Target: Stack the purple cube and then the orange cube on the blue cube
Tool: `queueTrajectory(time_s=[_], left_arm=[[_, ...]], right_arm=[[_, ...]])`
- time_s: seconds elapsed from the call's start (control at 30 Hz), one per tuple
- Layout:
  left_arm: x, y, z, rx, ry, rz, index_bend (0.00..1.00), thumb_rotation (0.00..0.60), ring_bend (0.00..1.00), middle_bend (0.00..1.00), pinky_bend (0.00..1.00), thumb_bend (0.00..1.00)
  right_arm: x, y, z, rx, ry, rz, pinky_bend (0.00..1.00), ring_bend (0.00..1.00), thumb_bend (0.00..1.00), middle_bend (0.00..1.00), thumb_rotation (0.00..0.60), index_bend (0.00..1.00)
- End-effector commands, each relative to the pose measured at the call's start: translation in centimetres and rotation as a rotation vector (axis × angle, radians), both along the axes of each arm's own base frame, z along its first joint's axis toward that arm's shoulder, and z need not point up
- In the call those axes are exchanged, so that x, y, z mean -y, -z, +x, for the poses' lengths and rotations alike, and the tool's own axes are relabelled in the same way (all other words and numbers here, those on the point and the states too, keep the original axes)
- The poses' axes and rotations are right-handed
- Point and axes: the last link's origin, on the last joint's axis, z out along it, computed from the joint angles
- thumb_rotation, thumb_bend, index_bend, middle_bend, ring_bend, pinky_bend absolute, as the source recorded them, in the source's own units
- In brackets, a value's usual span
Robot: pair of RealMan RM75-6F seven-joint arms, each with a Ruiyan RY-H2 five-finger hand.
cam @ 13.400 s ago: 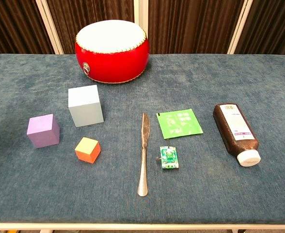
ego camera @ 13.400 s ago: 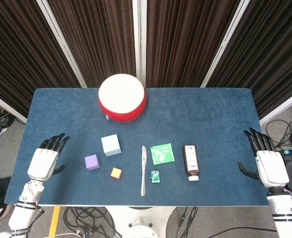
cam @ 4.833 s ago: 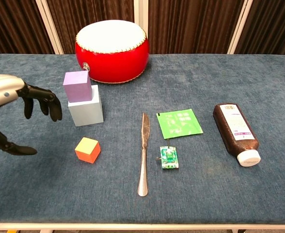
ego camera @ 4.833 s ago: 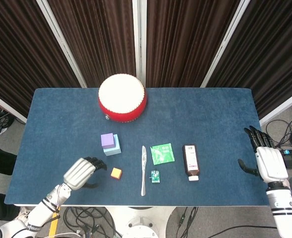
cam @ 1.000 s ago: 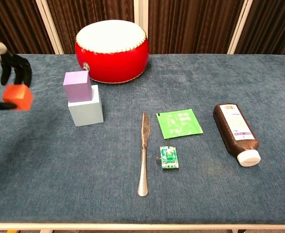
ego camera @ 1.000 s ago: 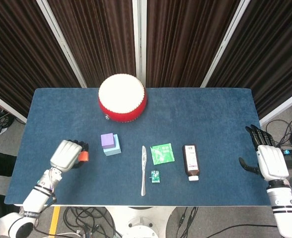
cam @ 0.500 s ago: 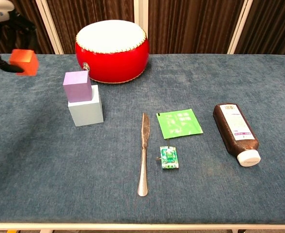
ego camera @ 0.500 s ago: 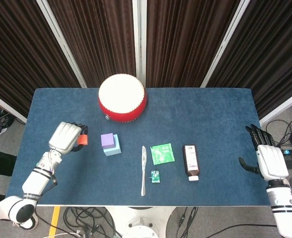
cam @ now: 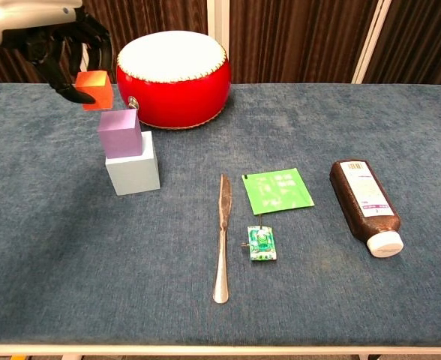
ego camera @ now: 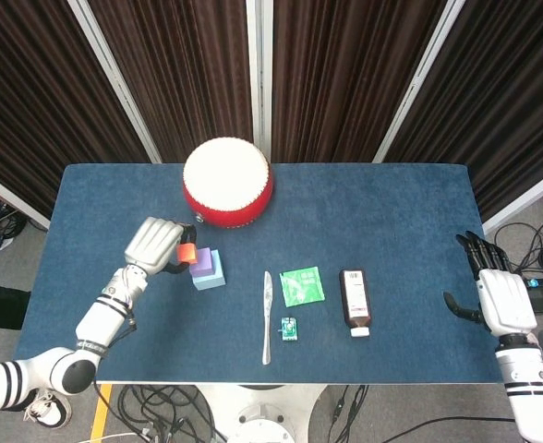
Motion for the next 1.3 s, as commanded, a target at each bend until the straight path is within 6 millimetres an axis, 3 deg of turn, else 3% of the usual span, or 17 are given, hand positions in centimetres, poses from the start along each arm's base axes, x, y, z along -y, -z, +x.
queueTrajectory(time_s=[0.03,0.37,1.3], left_arm=[[-0.2,1.0,1.2,0.021,-0.012,-0.017,0.54,0.600,0.57,0.65,0.63,0.26],[-0.3,2.7,1.7,0.022,-0.025,-0.027,0.54,0.600,0.57,0.65,0.63,0.26],[0.0,2.4,0.3,0.013,-0.059,0.005,0.54,0.600,0.57,0.65,0.63,0.26]], right_arm=[[0.0,-0.1,0.0,0.002,0.002,-0.004,0.00,0.00,0.22,0.00,0.600,0.00],[0.0,-0.3,-0.2,0.007,0.005,-0.009,0.00,0.00,0.22,0.00,0.600,0.00],[0.0,-0.3,-0.3,0.006,0.007,-0.008,0.00,0.00,0.22,0.00,0.600,0.00]])
